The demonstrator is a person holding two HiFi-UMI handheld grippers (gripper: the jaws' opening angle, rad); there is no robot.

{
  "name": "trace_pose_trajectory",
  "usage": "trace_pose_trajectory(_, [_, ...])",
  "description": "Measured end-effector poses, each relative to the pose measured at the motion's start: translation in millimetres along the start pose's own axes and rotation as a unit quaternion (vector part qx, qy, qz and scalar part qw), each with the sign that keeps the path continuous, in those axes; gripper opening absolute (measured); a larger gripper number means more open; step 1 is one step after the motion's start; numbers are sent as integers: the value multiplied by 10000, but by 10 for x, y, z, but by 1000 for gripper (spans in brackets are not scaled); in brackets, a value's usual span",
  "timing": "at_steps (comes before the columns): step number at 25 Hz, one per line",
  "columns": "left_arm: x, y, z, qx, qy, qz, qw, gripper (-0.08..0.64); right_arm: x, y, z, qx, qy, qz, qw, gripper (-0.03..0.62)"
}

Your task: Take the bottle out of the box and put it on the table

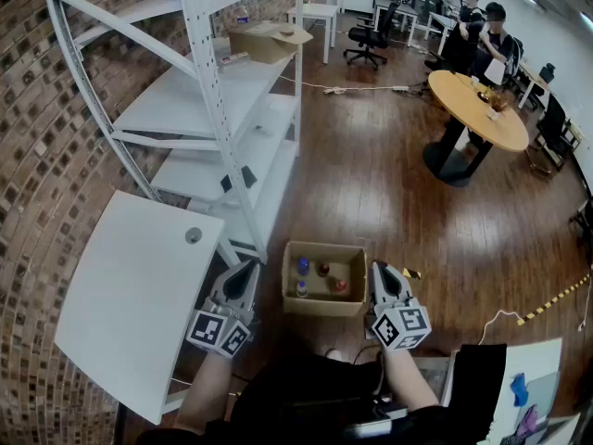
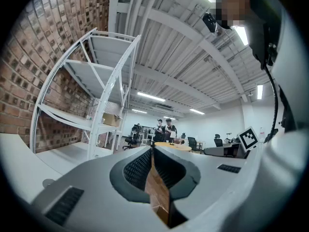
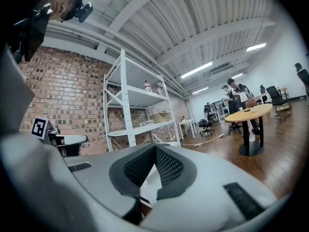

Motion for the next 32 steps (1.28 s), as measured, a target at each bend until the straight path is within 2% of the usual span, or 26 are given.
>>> trace_pose_trajectory(5, [-97, -80, -38, 229, -13, 44, 9997, 8, -242, -103, 92, -158, -243, -368, 9989, 5])
trace_pose_trajectory(8, [-128, -121, -83, 332, 91, 33, 9994, 8, -355, -148, 44, -66, -196, -415, 9989, 5])
trace_pose_trajectory(15, [-273, -183, -86, 288, 317, -35, 9991, 8, -597, -147, 57, -191, -82, -575, 9981, 5])
trace_pose_trajectory(18, [-344, -145, -95, 209, 283, -69, 9994, 8, -667, -142, 59, -245, -145, -667, 9974, 5])
trace_pose_trajectory(25, [-523, 2, 29, 71, -54, -144, 9999, 8, -354, -101, 313, -254, -203, -461, 9984, 5])
trace_pose_trajectory(32, [-426, -59, 604, 237, -220, 6, 9995, 0, 196, -325, 766, 95, -730, -277, 9969, 5])
Point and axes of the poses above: the fingertips, and each gripper's own axes: z forward along the fingers, x to its right, y out of its underside, the point moved 9 cm from there along -z, backward along the fingers, and after that the axes turned 3 degrees about y, right-handed, at the moved point
